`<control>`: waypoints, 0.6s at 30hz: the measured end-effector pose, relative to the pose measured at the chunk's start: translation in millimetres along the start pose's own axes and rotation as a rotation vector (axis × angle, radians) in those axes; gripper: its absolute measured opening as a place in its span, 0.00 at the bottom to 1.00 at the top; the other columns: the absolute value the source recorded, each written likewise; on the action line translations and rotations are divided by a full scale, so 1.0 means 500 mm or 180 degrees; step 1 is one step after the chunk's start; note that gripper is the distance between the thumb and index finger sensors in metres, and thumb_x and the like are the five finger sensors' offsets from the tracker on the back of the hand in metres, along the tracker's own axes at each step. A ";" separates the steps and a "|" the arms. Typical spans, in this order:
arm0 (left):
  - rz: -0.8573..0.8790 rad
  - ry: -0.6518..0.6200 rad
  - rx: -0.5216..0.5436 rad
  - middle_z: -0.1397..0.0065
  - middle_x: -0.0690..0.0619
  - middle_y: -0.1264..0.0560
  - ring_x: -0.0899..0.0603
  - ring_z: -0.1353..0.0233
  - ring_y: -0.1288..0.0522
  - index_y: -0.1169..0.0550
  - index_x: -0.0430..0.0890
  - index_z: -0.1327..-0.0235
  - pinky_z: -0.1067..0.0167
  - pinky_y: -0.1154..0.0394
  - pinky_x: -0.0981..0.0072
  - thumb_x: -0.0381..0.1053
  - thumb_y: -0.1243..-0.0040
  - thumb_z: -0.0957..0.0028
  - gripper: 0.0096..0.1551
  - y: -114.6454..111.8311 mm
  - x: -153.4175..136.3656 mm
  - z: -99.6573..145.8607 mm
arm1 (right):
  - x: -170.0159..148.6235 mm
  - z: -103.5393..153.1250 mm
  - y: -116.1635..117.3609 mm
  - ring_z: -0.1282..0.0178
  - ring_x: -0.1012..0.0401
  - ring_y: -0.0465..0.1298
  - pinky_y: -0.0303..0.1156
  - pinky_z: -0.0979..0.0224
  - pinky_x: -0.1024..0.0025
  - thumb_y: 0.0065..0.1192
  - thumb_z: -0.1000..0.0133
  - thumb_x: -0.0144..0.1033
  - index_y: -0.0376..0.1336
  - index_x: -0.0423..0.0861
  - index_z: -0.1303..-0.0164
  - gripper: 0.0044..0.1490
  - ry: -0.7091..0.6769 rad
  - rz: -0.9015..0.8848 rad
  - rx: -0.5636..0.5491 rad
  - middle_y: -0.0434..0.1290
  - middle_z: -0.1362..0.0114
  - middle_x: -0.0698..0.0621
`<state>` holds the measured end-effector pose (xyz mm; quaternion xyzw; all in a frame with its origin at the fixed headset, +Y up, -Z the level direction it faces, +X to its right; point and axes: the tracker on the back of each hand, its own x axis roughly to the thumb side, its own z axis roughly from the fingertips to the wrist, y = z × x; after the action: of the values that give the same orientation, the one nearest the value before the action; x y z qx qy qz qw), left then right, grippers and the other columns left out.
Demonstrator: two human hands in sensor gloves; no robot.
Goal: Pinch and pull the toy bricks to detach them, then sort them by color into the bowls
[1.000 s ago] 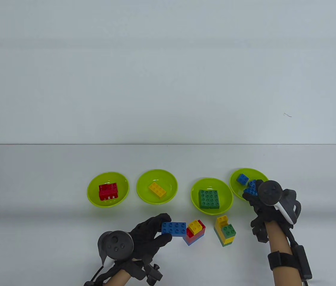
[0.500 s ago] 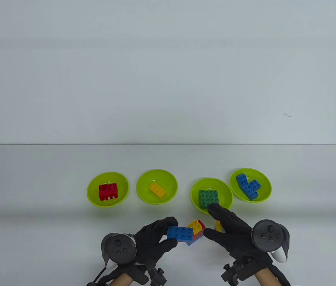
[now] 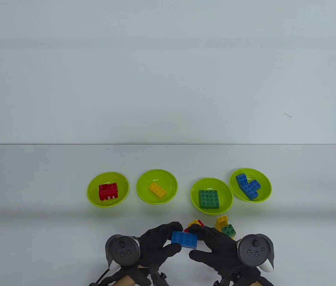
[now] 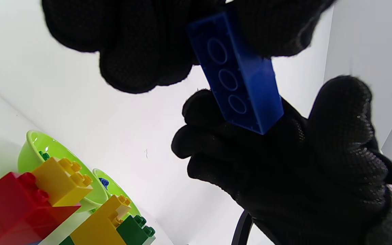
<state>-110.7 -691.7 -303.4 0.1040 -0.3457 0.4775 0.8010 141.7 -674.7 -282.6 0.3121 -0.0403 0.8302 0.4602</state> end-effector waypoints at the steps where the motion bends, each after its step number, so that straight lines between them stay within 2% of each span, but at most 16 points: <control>1: 0.0013 -0.0004 -0.0013 0.37 0.35 0.22 0.36 0.40 0.19 0.28 0.35 0.32 0.39 0.27 0.43 0.57 0.41 0.51 0.39 -0.001 0.001 0.000 | 0.001 0.001 0.000 0.30 0.39 0.72 0.62 0.25 0.43 0.64 0.42 0.51 0.59 0.35 0.22 0.45 -0.0007 0.0052 -0.0026 0.69 0.25 0.34; 9: 0.0028 -0.0002 -0.0062 0.37 0.35 0.22 0.36 0.40 0.19 0.28 0.34 0.32 0.39 0.27 0.43 0.57 0.41 0.51 0.39 -0.009 0.004 0.000 | 0.006 0.007 0.001 0.34 0.42 0.75 0.66 0.28 0.45 0.66 0.43 0.45 0.62 0.37 0.27 0.39 -0.0032 0.0351 -0.0176 0.73 0.30 0.37; 18: 0.0055 -0.0008 -0.0053 0.37 0.34 0.22 0.35 0.39 0.20 0.28 0.34 0.32 0.39 0.28 0.42 0.58 0.41 0.49 0.39 -0.008 0.004 -0.001 | 0.012 0.003 0.000 0.37 0.43 0.77 0.67 0.30 0.46 0.66 0.43 0.44 0.63 0.35 0.28 0.38 -0.0071 0.0481 -0.0245 0.74 0.32 0.36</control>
<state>-106.6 -691.8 -301.9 0.0949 -0.3516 0.4813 0.7973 140.1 -670.6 -278.2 0.2995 -0.1008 0.8568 0.4075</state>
